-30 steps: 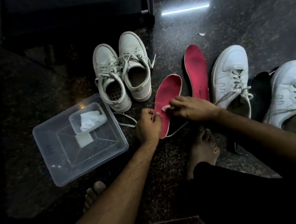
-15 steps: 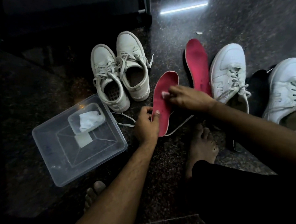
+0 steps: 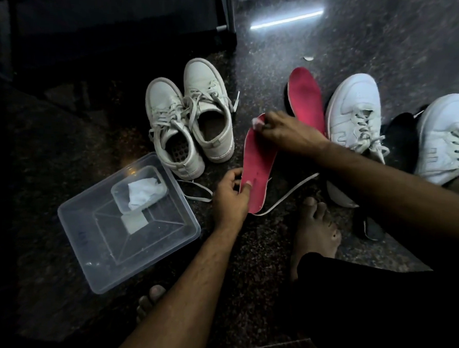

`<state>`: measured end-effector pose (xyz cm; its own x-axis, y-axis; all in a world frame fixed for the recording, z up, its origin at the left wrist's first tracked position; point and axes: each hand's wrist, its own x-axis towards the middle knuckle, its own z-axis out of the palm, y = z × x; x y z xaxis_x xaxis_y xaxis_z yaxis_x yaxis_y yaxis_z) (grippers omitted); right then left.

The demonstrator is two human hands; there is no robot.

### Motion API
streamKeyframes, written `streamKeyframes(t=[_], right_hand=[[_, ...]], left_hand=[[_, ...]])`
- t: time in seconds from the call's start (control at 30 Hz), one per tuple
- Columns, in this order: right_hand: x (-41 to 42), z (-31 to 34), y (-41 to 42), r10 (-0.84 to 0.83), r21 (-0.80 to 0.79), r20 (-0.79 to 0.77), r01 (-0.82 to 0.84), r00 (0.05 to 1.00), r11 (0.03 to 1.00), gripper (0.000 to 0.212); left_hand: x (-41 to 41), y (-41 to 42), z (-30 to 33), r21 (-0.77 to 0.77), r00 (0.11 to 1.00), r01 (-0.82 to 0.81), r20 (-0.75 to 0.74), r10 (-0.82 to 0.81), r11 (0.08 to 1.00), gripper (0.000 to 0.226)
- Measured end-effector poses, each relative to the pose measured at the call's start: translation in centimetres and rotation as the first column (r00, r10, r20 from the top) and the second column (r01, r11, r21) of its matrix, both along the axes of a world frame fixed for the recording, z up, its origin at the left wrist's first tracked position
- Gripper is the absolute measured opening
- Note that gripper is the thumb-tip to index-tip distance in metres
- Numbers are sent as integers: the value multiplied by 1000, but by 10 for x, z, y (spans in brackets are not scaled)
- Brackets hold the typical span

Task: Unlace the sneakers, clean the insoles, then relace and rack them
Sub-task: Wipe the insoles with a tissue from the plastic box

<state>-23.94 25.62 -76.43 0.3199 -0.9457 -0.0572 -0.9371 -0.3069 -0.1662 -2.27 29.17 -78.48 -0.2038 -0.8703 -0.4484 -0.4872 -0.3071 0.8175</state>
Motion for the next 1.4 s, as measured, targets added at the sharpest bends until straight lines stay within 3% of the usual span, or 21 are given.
streamKeyframes(t=[0.07,0.1,0.2,0.23,0.3,0.43,0.57,0.73,0.83,0.93,0.97,1.1,1.13,1.3,1.4], right_hand=[[-10,3,-5,-191,17,25,190,981,982,44],[-7,9,-3,-190,16,57,189,980,982,39],[28,18,22,56,94,214,-77,975,993,27],[43,23,32,167,92,191,-187,967,978,25],[49,6,44,214,26,131,-219,968,975,30],[37,-5,44,34,33,125,-38,992,999,42],[41,3,46,12,38,72,-14,997,999,45],[67,4,50,175,87,92,-183,980,979,40],[53,9,26,10,169,124,-31,992,985,49],[35,14,4,-256,161,73,242,964,957,24],[36,14,3,-262,158,92,246,961,956,22],[70,19,29,79,228,217,-129,973,965,28],[77,18,33,97,242,211,-149,973,959,24],[57,11,7,-240,170,95,222,966,960,19],[46,17,-4,-278,145,80,264,957,953,21]], left_hand=[[1,-1,2,-3,1000,-15,-7,15,1000,25],[0,-2,3,-1,999,-36,-10,36,999,25],[-4,-10,-3,14,990,-134,-53,134,991,28],[-5,-11,-4,26,984,-164,-61,166,986,29],[-5,-9,-6,-7,985,-172,-8,172,985,27],[5,15,-2,-212,970,-50,221,97,976,11],[6,7,-5,-122,961,-70,257,100,990,10],[2,-3,2,-84,955,-96,272,115,992,7],[1,-6,-1,50,976,-122,186,110,991,18],[2,-10,3,135,980,-138,160,116,981,23],[4,-10,2,155,980,-142,161,116,978,25],[11,-8,-5,134,965,-162,230,129,978,22],[12,-9,-8,133,962,-161,241,125,978,20],[6,-8,-1,283,983,-181,77,165,942,25],[5,-8,0,327,978,-208,67,197,922,25]])
